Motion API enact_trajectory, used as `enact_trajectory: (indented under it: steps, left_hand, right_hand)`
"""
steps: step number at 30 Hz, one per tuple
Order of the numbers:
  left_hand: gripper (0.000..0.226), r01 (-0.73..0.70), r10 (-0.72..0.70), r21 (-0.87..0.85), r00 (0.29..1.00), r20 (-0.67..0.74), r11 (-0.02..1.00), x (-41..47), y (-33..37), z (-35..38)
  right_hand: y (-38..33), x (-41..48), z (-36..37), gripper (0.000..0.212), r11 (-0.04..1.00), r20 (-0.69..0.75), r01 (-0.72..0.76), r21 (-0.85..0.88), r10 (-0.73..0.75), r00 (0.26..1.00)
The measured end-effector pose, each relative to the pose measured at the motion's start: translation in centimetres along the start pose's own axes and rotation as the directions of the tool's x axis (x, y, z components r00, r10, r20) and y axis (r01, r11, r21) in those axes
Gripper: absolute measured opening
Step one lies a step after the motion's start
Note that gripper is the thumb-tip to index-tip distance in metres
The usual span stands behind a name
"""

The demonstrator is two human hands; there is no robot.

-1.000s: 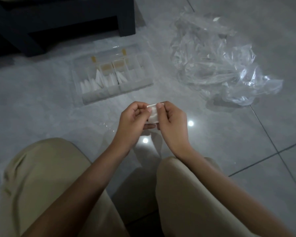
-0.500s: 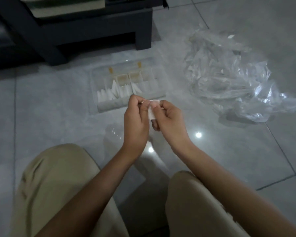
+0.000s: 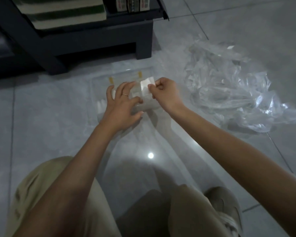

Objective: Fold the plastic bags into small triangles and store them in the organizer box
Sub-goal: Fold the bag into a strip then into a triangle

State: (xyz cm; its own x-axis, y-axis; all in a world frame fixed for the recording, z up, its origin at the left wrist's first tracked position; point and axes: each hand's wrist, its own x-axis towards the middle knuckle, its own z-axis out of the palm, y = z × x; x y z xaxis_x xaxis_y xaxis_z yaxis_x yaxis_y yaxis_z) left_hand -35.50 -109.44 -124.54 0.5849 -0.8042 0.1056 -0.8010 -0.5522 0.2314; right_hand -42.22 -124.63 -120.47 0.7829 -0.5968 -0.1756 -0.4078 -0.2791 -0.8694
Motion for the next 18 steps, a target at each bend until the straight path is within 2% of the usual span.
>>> enact_trajectory:
  steps: [3, 6, 10, 14, 18]
  left_hand:
    - [0.019, 0.027, -0.03, -0.044, 0.996, -0.079, 0.999, 0.2, -0.4, 0.3]
    - [0.013, 0.049, -0.059, -0.1, 0.994, -0.096, 0.994, 0.2, -0.6, 0.7]
    - [0.013, 0.061, -0.081, -0.127, 0.985, -0.155, 0.99, 0.3, -0.6, 0.9]
    - [0.026, 0.085, -0.117, -0.157, 0.972, -0.204, 0.984, 0.4, -0.7, 1.1]
    - [0.051, 0.103, -0.155, -0.214, 0.958, -0.241, 0.971, 0.5, -0.6, 1.2]
  right_hand:
    - [-0.4, 0.9, 0.8, 0.021, 0.987, 0.032, 0.061, -0.147, -0.057, 0.998]
    - [-0.5, 1.0, 1.5, 0.005, 0.939, 0.068, 0.111, -0.326, -0.094, 0.993]
    - [-0.2, 0.6, 2.6, 0.018, 0.844, 0.095, 0.164, -0.51, -0.134, 0.986]
    - [0.7, -0.3, 3.2, 0.024, 0.802, 0.082, 0.26, -0.538, -0.257, 0.963]
    - [2.4, -1.9, 3.1, 0.039, 0.719, 0.192, 0.353, -0.599, -0.299, 0.935]
